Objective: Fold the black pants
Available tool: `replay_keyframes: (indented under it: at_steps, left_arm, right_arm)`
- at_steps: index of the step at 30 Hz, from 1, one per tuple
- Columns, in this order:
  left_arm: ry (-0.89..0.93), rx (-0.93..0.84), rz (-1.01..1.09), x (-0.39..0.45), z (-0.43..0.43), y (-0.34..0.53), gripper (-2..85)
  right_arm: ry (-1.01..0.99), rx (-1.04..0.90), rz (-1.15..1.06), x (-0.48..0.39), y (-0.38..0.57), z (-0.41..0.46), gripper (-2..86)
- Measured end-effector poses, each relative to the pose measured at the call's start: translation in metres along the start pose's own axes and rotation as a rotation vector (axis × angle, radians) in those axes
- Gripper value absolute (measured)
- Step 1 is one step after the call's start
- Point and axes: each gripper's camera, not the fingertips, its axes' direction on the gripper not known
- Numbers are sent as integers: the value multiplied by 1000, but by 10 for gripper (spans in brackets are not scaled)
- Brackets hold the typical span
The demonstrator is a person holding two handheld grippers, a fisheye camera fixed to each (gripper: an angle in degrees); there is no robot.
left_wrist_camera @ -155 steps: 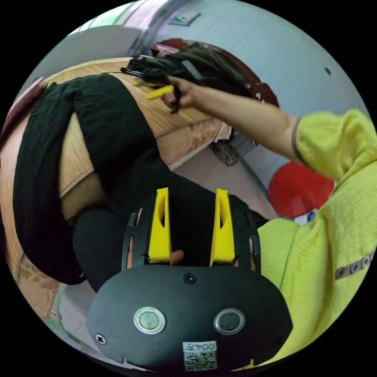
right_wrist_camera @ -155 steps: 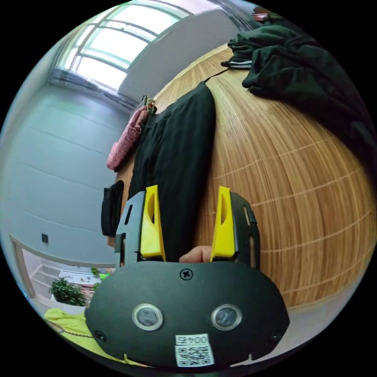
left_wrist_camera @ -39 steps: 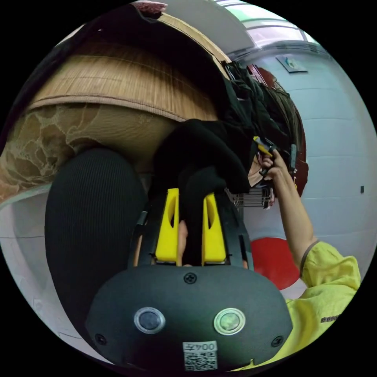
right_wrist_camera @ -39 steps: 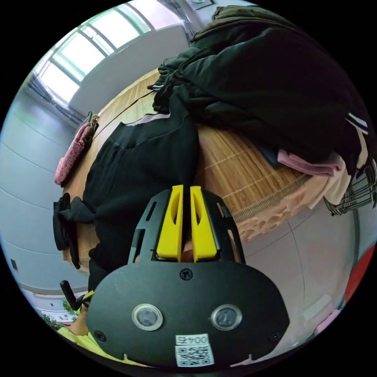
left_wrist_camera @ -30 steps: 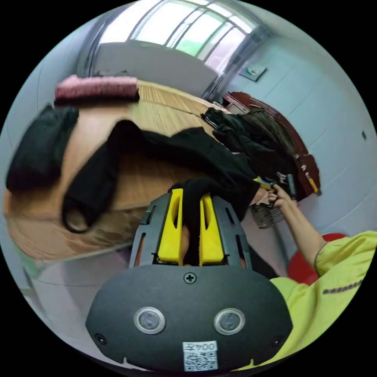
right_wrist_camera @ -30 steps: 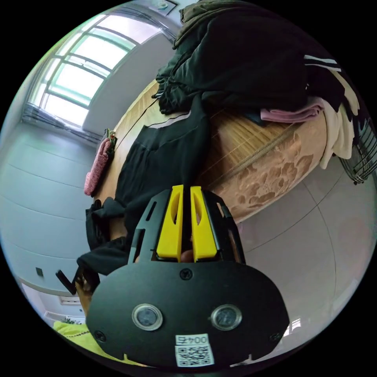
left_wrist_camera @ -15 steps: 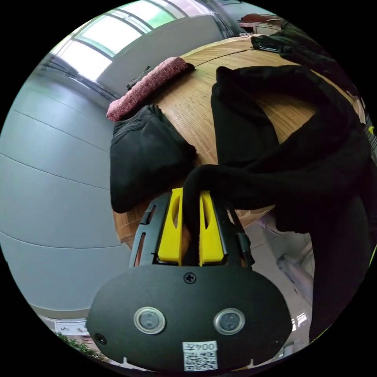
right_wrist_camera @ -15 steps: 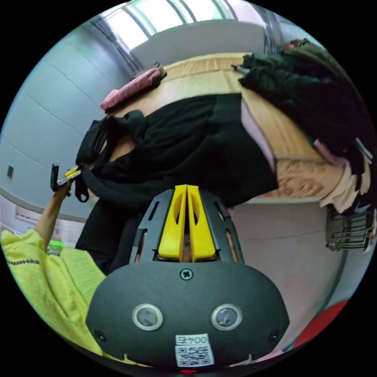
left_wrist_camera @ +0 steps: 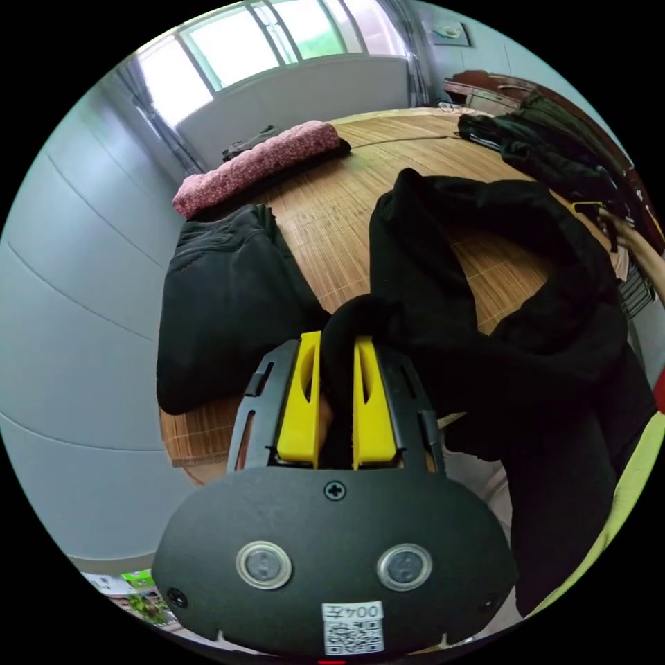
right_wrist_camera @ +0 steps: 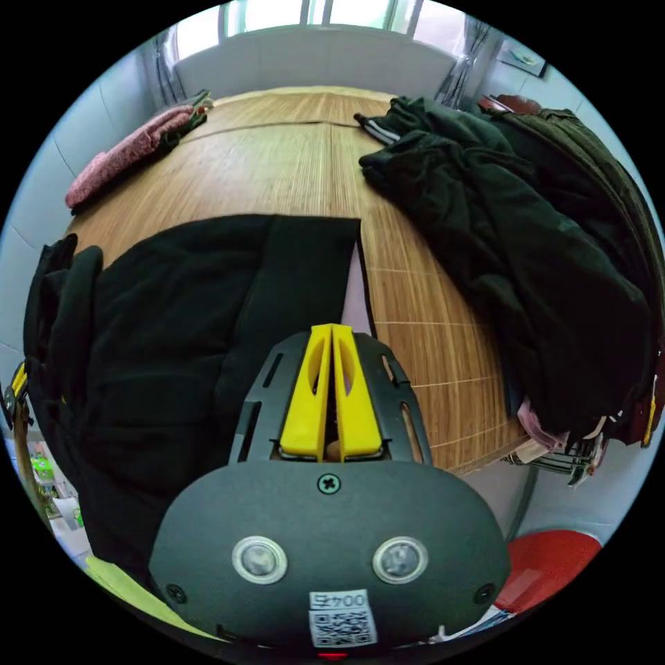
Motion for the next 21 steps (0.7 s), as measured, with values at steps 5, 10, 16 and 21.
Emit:
replay_keyframes:
  at_steps: [5, 10, 16, 21]
  left_arm:
    - [-87, -12, 44, 19, 14, -31, 66]
    - [-39, 134, -86, -7, -11, -37, 71]
    - [0, 25, 91, -7, 1, -56, 81]
    - [2, 10, 117, -28, -22, -72, 94]
  right_arm:
    - [78, 38, -43, -19, -6, 8, 2]
    - [-100, 140, 86, 12, -11, -9, 136]
    - [-306, 60, 200, 29, -33, 11, 252]
    - [-154, 29, 80, -14, -53, 20, 248]
